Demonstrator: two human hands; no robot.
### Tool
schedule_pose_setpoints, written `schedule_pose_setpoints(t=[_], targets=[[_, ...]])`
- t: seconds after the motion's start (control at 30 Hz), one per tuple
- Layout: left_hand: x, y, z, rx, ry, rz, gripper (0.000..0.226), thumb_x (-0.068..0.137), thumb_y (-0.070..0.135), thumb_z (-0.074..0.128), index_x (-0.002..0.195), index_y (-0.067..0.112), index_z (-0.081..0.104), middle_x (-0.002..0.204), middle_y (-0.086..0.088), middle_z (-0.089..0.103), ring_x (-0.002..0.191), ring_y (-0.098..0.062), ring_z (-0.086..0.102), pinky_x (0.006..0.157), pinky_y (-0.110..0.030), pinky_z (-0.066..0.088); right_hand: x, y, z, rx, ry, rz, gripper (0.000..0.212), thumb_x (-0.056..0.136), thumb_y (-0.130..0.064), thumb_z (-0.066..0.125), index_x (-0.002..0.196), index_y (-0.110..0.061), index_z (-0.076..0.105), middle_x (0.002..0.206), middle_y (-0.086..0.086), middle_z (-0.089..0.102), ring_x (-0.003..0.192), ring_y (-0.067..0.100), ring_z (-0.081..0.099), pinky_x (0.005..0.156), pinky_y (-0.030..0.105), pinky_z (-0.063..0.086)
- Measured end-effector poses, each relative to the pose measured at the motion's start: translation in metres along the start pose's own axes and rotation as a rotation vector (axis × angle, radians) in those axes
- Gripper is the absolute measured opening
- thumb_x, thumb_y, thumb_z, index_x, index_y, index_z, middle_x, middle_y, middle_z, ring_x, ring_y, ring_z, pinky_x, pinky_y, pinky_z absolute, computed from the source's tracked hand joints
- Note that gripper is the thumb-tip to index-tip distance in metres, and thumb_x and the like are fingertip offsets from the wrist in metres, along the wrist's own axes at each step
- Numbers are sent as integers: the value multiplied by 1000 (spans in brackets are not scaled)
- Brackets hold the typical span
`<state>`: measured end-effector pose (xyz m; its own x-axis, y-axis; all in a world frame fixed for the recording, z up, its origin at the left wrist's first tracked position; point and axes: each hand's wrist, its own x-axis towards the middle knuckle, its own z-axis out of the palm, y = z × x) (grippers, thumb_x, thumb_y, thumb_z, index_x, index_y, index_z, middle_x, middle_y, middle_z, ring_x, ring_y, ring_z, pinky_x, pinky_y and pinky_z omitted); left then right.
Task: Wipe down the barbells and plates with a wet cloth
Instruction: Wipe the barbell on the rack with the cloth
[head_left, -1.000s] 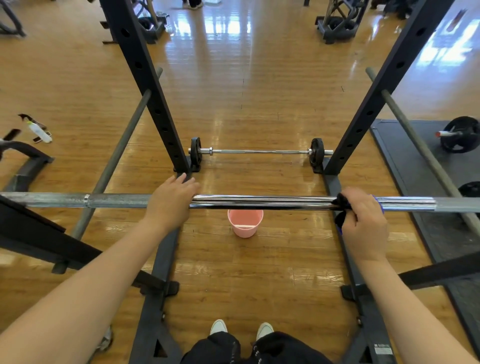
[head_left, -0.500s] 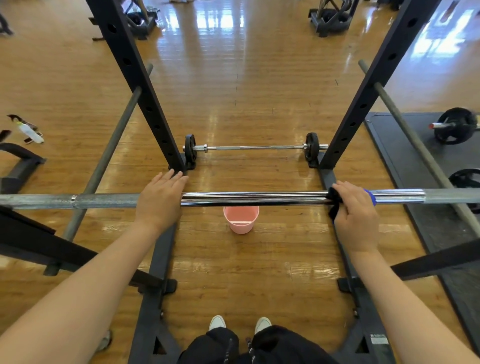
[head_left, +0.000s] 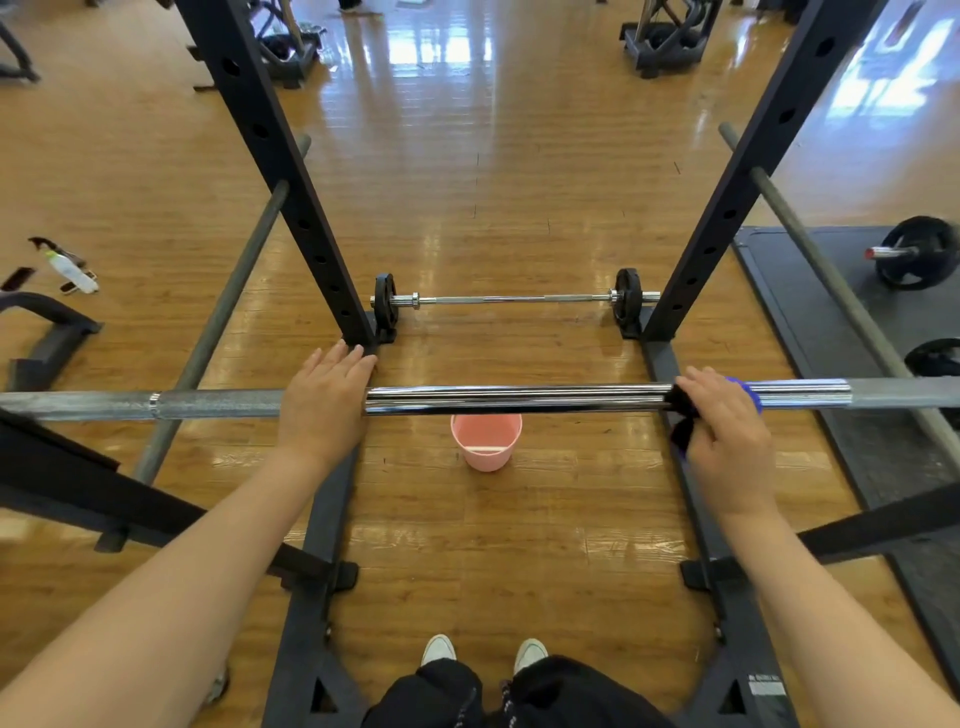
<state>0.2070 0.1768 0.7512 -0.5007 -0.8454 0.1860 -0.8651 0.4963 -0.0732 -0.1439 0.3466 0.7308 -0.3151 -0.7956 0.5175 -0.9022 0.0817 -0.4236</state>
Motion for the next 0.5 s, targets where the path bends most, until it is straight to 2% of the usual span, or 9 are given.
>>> schedule_pose_setpoints(t=[0.13, 0.27, 0.37, 0.5], targets=[[0, 0, 3, 1, 31, 3, 58, 69, -11, 69, 126, -3, 56, 129, -21, 57, 124, -37, 50, 104, -48, 36, 17, 4, -13, 31, 46, 216, 31, 88, 6, 44, 113, 5, 63, 112, 21, 65, 111, 36, 57, 101, 40, 39], [-1, 1, 4, -11, 48, 6, 57, 70, -11, 68, 126, -5, 55, 129, -22, 56, 124, -38, 50, 104, -49, 36, 9, -33, 7, 74, -18, 114, 33, 85, 13, 52, 114, 2, 65, 115, 17, 65, 114, 33, 57, 100, 38, 39], [-1, 0, 4, -3, 34, 7, 58, 69, -10, 70, 125, -4, 56, 129, -22, 56, 124, -37, 50, 104, -48, 35, 3, -25, 9, 72, -63, 76, 38, 83, 16, 54, 116, 1, 65, 121, 16, 63, 119, 30, 54, 102, 37, 37], [0, -1, 5, 3, 47, 14, 56, 67, -10, 72, 121, -4, 58, 125, -22, 59, 121, -37, 53, 102, -48, 38, 12, -7, -1, 21, 46, 150, 32, 85, 7, 47, 111, 3, 66, 110, 18, 67, 108, 36, 60, 97, 47, 46]])
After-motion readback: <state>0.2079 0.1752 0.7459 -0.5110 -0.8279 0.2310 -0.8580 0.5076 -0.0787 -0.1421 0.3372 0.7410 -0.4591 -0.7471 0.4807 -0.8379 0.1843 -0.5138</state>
